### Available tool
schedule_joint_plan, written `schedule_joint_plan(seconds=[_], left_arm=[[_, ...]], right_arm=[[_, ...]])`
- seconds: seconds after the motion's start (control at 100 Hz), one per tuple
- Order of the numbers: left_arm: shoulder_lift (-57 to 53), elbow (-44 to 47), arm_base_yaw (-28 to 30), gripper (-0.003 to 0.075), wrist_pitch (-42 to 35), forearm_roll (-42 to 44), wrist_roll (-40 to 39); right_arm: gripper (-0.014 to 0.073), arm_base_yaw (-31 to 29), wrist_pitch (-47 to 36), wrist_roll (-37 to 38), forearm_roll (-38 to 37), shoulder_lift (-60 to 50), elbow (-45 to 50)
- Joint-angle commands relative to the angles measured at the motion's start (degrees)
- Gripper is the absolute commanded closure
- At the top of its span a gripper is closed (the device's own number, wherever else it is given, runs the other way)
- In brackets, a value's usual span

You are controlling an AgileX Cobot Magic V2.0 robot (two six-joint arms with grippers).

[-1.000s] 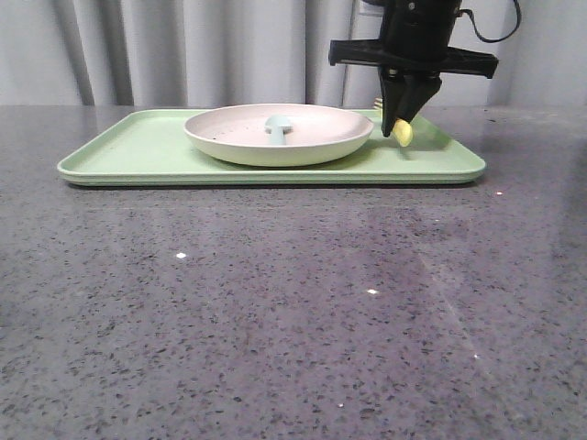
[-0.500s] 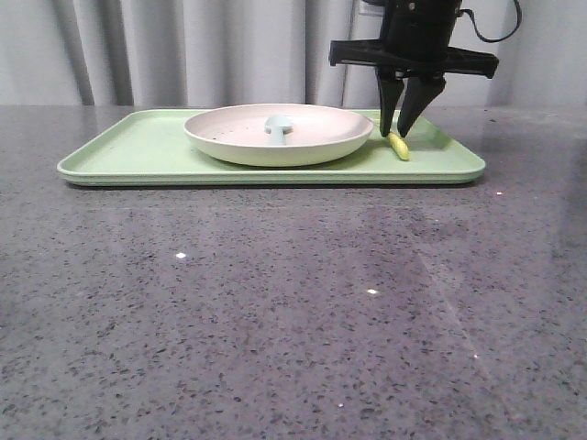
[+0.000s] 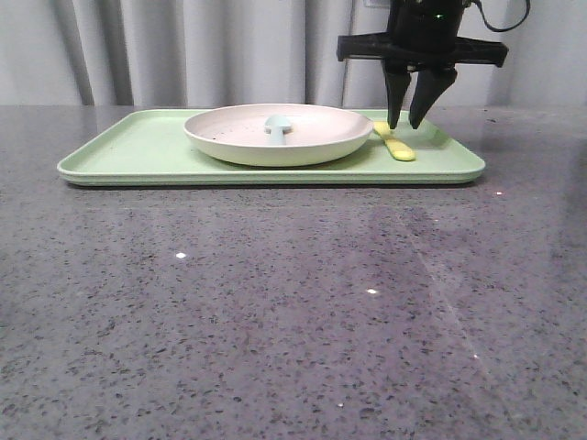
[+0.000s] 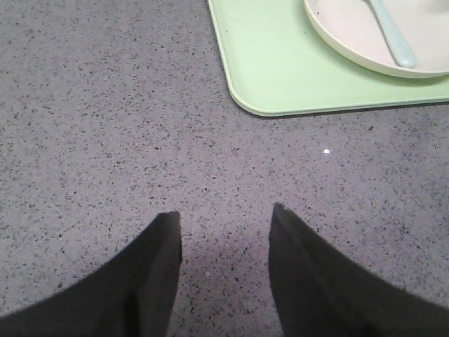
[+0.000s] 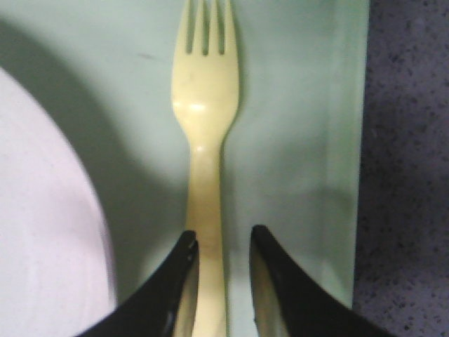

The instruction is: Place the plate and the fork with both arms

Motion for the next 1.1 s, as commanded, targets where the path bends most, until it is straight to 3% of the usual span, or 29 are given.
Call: schedule_joint_plan(seconds=[0.0, 0.35, 0.57, 0.67, 0.84, 1.09], left_arm=[[-0.23, -1.55, 0.17, 0.042, -3.64, 0.27, -0.29], [-0.23, -1.55, 0.17, 0.042, -4.39, 0.27, -0.29], [-0.23, -1.55, 0.17, 0.0421, -6.4, 0.27, -0.29], [-0.23, -1.55, 0.17, 0.0439, -7.13, 0.36, -0.29], [-0.35, -1.46, 0.17, 0.0506, -8.74, 0.36, -0.29], [-2.29, -1.46, 0.17, 0.0594, -10.22, 0.36, -0.29]], right_arm=[[0.0384, -0.51, 5.66, -0.7, -0.86, -5.71, -1.43], [0.0394, -0.24, 5.66, -3.21, -0.81, -15.36, -1.43], [0.0619, 0.74, 5.66, -5.29, -0.87, -21.31, -0.59], [0.0651, 0.97, 5.61, -7.07, -0.93, -24.27, 1.05], [0.0651, 0.97, 3.93, -7.71, -0.98, -30.82, 7.36], [0.0651, 0.97, -6.92, -7.71, -0.97, -44.1, 22.82]])
